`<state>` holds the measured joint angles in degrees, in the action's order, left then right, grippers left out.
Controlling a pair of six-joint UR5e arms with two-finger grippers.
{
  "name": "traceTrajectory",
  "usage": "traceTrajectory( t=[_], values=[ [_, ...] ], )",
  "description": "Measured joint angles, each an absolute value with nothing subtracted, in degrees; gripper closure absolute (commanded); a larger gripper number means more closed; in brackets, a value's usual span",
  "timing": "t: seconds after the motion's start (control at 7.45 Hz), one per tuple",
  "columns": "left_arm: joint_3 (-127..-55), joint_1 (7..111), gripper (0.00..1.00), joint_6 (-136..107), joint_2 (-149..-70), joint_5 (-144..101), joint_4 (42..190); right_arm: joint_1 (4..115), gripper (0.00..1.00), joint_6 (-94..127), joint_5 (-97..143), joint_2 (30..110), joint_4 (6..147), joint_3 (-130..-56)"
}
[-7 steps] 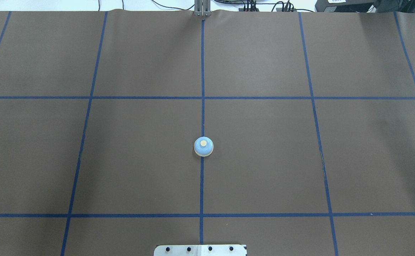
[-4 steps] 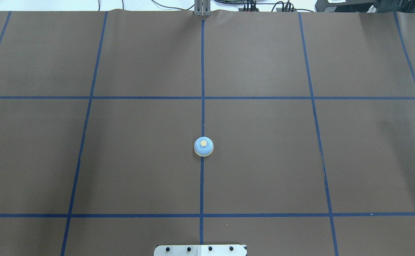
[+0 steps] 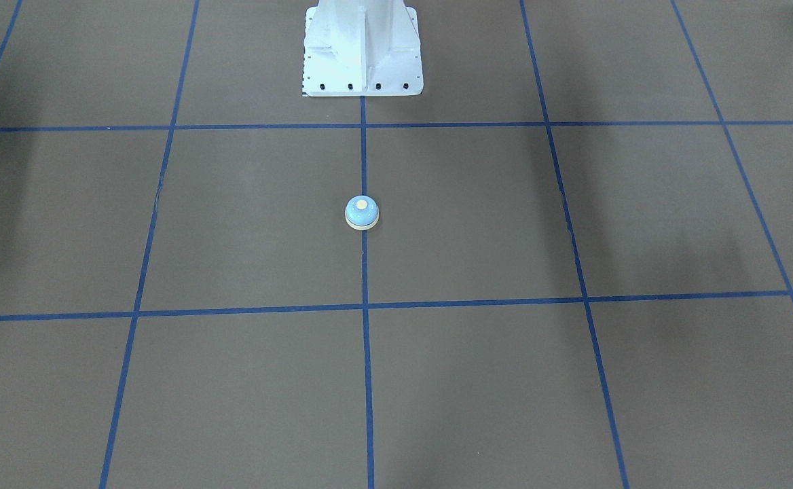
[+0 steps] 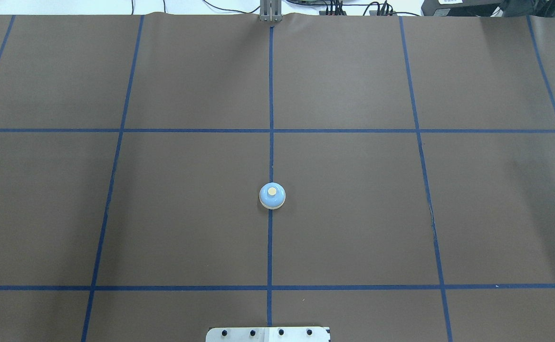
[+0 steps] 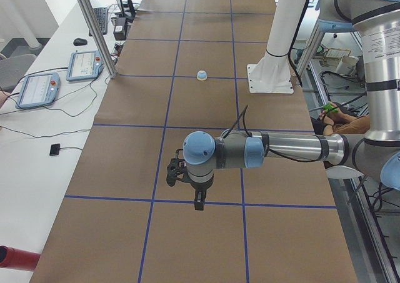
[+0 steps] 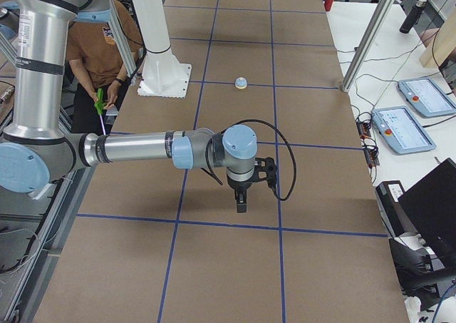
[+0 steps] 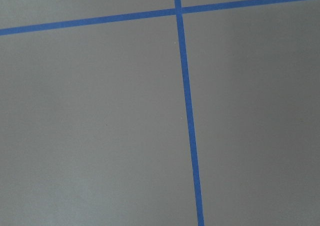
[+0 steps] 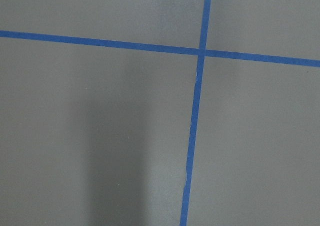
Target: Place and press bell with both arms
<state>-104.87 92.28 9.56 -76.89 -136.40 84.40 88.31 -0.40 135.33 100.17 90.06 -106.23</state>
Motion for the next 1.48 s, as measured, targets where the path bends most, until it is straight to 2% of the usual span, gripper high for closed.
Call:
traceTrajectory(
  t=[1.48],
  values=[
    [-101.4,92.0,0.0,7.7,-77.0,-137.2,92.4,87.8,0.0,0.1,133.4,99.2,90.0,-107.1]
  ],
)
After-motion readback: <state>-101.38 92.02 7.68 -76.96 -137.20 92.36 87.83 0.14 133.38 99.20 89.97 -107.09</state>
